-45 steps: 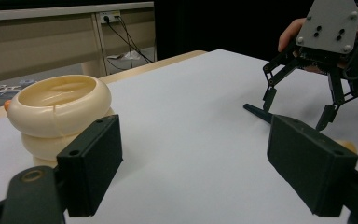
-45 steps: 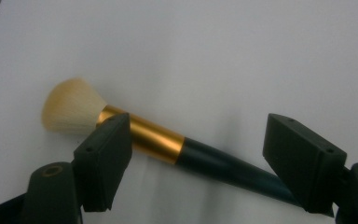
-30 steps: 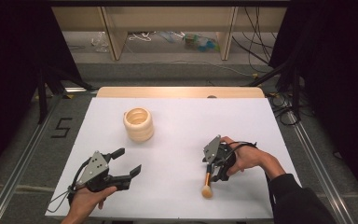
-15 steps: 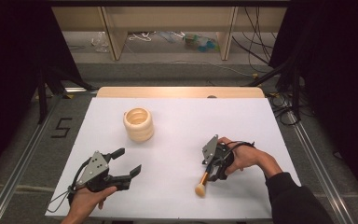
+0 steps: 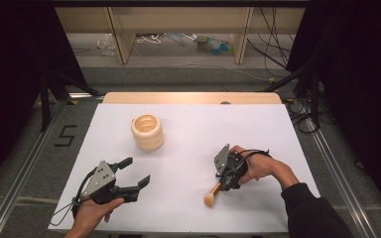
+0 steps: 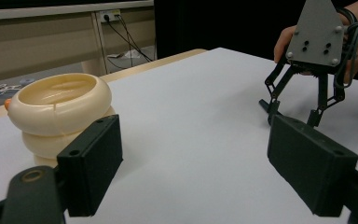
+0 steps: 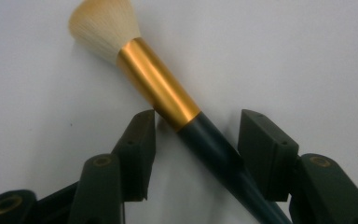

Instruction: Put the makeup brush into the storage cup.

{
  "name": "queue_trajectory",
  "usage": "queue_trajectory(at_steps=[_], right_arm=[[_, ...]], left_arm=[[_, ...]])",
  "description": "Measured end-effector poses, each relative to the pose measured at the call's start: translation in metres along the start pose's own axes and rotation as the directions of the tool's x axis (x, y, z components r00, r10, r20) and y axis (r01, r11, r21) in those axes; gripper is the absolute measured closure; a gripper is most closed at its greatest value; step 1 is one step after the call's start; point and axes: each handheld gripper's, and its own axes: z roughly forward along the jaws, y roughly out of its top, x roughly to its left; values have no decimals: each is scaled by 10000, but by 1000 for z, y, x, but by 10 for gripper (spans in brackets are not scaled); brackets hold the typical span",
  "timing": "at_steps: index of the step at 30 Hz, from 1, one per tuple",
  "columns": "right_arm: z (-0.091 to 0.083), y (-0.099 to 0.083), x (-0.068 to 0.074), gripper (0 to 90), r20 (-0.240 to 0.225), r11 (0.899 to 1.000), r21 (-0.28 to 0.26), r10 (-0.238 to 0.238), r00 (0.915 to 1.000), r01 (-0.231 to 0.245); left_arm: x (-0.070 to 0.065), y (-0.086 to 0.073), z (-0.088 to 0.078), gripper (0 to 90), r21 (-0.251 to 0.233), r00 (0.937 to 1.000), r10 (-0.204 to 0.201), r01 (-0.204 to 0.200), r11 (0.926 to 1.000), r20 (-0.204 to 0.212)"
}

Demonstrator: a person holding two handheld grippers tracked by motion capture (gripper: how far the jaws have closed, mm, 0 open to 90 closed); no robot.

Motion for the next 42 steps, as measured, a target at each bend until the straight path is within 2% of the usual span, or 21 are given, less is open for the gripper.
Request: queue_trajectory(at_steps=[8,11,12,15,19,20,22,23,24,25,26,29,30,31,33,35,37,42], right_arm=[[-2,-1,1,540,73,9998,147,165,9998,-166],[-2,-1,1,559,129,9997,234,61,9999,-64],[-2,-1,1,564,133,9996,251,92,9999,-95],[-2,-1,1,588,130,9996,290,63,9999,-67],[-2,0,2,608,166,9993,361,114,9998,-120],[-2,1,3,612,114,9987,439,246,9996,-251],[-2,3,3,620,222,9985,533,67,9997,-79],[-2,3,5,626,179,9976,629,289,9994,-300],[-2,4,3,631,209,9982,597,-16,9998,4],[-2,5,3,636,200,9977,668,53,9998,-66],[-2,5,5,639,179,9964,777,340,9993,-353],[-2,7,4,649,202,9968,793,116,9997,-132],[-2,7,4,653,238,9963,846,161,9996,-180],[-2,8,6,656,242,9947,934,414,9988,-435],[-1,10,5,664,304,9950,980,170,9994,-199],[-1,10,7,676,278,9931,1092,398,9988,-426],[-1,11,6,686,286,9939,1076,189,9994,-218],[-1,12,7,707,314,9930,1161,185,9993,-221]], left_arm=[[-1,-1,0,180,52,10000,-58,58,10000,2],[-1,0,0,181,38,10000,23,-23,10000,1],[-1,-1,1,180,-15,9999,-104,104,9999,59],[0,0,0,181,6,10000,8,-8,10000,-9],[-1,-1,0,180,54,10000,-47,47,10000,-3],[-1,0,0,181,19,10000,-6,6,10000,6],[-1,-1,1,181,-2,10000,25,-25,10000,27],[-1,-1,1,180,91,10000,13,-13,10000,-1],[-2,-1,1,180,69,10000,-31,31,10000,3],[-1,0,0,180,43,10000,12,-12,10000,0],[0,0,0,181,12,10000,90,-90,10000,13],[-1,-1,0,180,73,10000,-36,36,10000,-9],[-1,-1,0,180,44,10000,-44,44,10000,-6],[0,0,0,181,2,10000,62,-62,10000,4],[-1,0,0,181,41,9999,105,-106,9999,7],[-1,-1,0,180,74,10000,6,-6,10000,-4],[-1,0,0,181,12,10000,50,-50,10000,-10],[0,0,0,181,18,9999,106,-106,9999,2]])
